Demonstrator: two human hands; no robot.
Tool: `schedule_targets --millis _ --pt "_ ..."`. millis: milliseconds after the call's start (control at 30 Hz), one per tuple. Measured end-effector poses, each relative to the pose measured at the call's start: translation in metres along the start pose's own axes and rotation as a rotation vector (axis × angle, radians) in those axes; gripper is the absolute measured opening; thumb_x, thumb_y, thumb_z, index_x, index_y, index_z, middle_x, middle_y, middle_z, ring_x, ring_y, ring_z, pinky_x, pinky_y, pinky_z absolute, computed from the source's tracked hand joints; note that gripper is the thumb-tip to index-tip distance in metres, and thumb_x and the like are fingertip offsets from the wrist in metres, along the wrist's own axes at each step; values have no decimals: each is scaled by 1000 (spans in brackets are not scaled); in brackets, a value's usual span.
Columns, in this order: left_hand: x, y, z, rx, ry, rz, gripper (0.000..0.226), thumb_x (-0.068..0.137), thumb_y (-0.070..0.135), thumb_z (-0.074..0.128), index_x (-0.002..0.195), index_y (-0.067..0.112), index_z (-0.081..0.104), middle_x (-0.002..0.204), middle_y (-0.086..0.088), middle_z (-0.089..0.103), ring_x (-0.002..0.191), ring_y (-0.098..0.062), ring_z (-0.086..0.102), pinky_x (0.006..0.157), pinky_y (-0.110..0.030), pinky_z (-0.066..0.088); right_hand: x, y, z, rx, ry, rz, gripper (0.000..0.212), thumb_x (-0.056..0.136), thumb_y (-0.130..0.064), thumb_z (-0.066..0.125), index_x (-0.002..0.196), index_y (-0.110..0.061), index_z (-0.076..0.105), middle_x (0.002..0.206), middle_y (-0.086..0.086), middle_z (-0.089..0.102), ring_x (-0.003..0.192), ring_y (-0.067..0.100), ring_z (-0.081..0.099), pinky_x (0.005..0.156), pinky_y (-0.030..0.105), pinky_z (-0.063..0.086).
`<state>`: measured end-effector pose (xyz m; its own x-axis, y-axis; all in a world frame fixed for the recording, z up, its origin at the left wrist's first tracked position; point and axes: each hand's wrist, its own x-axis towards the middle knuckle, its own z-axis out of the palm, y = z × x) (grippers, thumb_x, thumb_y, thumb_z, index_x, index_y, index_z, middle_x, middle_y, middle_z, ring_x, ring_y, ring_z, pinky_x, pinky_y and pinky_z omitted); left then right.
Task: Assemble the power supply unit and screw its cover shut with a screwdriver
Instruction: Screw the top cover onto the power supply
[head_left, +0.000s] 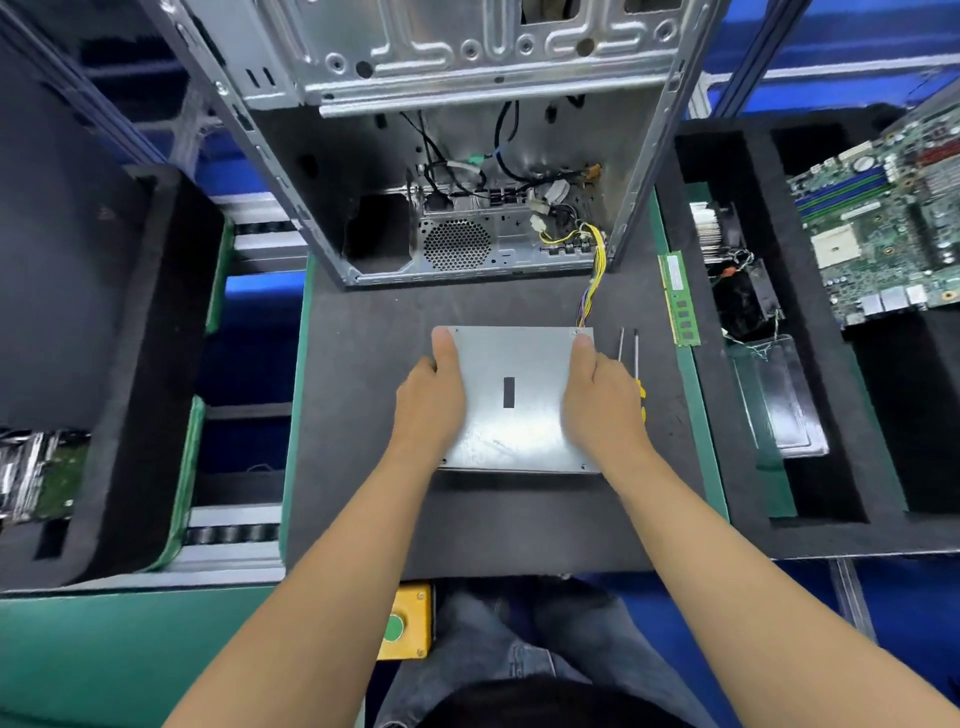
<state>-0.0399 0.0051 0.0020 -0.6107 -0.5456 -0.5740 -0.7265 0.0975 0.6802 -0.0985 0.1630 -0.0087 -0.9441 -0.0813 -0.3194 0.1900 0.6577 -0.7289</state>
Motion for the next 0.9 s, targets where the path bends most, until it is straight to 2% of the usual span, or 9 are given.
schedule_targets --millis 67,167,400,500,567,667,767,833,900 --pt "0 -2 -4 8 -83 6 83 94 73 8 143 21 51 143 0 52 129 -23 47 110 -42 34 0 0 -2 16 -21 7 62 107 -45 18 70 -7 50 81 9 57 88 30 49 77 34 34" --pt "1 -3 -6 44 -124 25 75 99 65 8 141 20 52 143 -3 53 129 -25 48 113 -45 33 0 -2 -2 48 -22 45 65 106 -48 18 83 -2 59 92 13 61 93 32 50 79 34 33" --pt "-2 -12 -4 -25 -34 70 63 102 59 15 105 20 65 111 3 64 121 -30 52 113 -51 34 4 -3 0 -11 -54 68 64 105 -49 17 94 -4 61 98 11 60 98 29 47 83 32 29" --pt "-6 -10 -4 -26 8 114 63 105 54 20 87 9 60 91 3 62 116 -34 53 109 -52 37 3 0 0 -51 -46 83 65 105 -50 16 91 -6 61 88 6 57 95 29 45 78 30 27" --pt "-6 -9 -2 -7 45 148 63 105 52 21 78 5 53 86 0 57 111 -37 52 105 -54 39 3 -1 -1 -101 -31 98 66 105 -51 15 92 -5 62 87 6 56 104 32 44 84 36 34" --pt "-6 -6 0 -9 77 164 55 103 53 17 70 21 45 91 1 56 106 -30 50 98 -44 40 5 -7 -3 -195 -51 95 61 105 -49 18 119 -6 58 127 18 55 125 36 40 107 46 32" --pt "-16 -24 -5 -326 154 189 37 99 53 21 84 36 51 96 12 64 93 -11 58 82 -30 45 2 -19 -8 -360 85 -132 51 104 -36 38 150 -15 34 158 11 25 140 33 23 112 46 19" --pt "-35 -58 -10 -470 190 266 37 97 50 30 117 39 58 120 15 66 109 1 61 97 -24 48 -1 -36 -8 -379 113 -412 50 102 -33 47 147 -16 40 156 7 30 140 29 24 112 44 18" --pt "-50 -98 -12 -308 102 363 49 92 44 49 139 30 51 139 10 59 126 -1 54 108 -20 40 4 -56 2 -451 -26 -618 46 102 -38 48 142 -16 49 151 4 40 137 26 29 112 43 21"
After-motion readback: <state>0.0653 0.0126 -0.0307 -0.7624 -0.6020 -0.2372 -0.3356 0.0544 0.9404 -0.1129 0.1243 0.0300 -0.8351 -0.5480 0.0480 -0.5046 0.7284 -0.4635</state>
